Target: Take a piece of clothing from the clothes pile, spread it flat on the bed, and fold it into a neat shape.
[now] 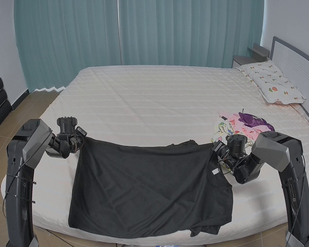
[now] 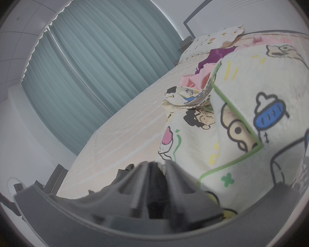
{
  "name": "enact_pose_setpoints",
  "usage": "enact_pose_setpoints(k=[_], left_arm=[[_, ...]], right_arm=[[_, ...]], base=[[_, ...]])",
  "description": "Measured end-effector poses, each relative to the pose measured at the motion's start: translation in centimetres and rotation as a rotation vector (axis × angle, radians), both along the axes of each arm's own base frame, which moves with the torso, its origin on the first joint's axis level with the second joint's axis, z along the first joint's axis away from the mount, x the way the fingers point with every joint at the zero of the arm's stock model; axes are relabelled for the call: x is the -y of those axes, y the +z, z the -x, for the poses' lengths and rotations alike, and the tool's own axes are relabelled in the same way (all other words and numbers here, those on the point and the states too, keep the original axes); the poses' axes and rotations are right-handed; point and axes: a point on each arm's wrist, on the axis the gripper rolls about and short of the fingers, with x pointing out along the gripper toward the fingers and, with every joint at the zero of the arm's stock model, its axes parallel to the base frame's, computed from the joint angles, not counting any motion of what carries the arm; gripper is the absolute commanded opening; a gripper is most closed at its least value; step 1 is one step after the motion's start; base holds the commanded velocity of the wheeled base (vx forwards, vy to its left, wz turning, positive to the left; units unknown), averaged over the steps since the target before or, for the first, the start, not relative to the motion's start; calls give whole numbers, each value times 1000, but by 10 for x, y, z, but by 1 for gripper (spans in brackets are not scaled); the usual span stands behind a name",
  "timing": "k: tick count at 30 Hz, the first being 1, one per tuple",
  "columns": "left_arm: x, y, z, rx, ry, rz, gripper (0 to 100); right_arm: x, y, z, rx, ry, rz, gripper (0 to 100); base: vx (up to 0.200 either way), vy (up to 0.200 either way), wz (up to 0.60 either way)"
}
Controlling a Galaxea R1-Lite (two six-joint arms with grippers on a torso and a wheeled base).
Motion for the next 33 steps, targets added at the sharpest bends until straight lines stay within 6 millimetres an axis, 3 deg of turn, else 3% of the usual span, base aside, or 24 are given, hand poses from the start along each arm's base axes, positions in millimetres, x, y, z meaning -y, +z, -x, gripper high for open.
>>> enact_pose_setpoints(k=[6,12,17,23,28,33], left_arm=[[5,-4,0,-8,-9,-2,100],[4,-5,6,-28,2,9,100],[1,5,20,-25,13,36,100],[6,22,56,-26,-13,64,100],[19,33,85,-49,-62,76,100],[26,23,130,-167,-95,70,100]], right_arm=[[-3,-2,8,-15,34,1,100],[-1,14,15,29,38,-15,100],[1,27,26,41,46,-23,100],[1,35,58,-22,86,-22,100],[-2,38,93,-99,115,-25,100],[-4,43,121,-134,138,-36,100]], base=[[0,0,0],[0,0,0],[0,0,0],[0,0,0],[-200,0,0],[-160,0,0]])
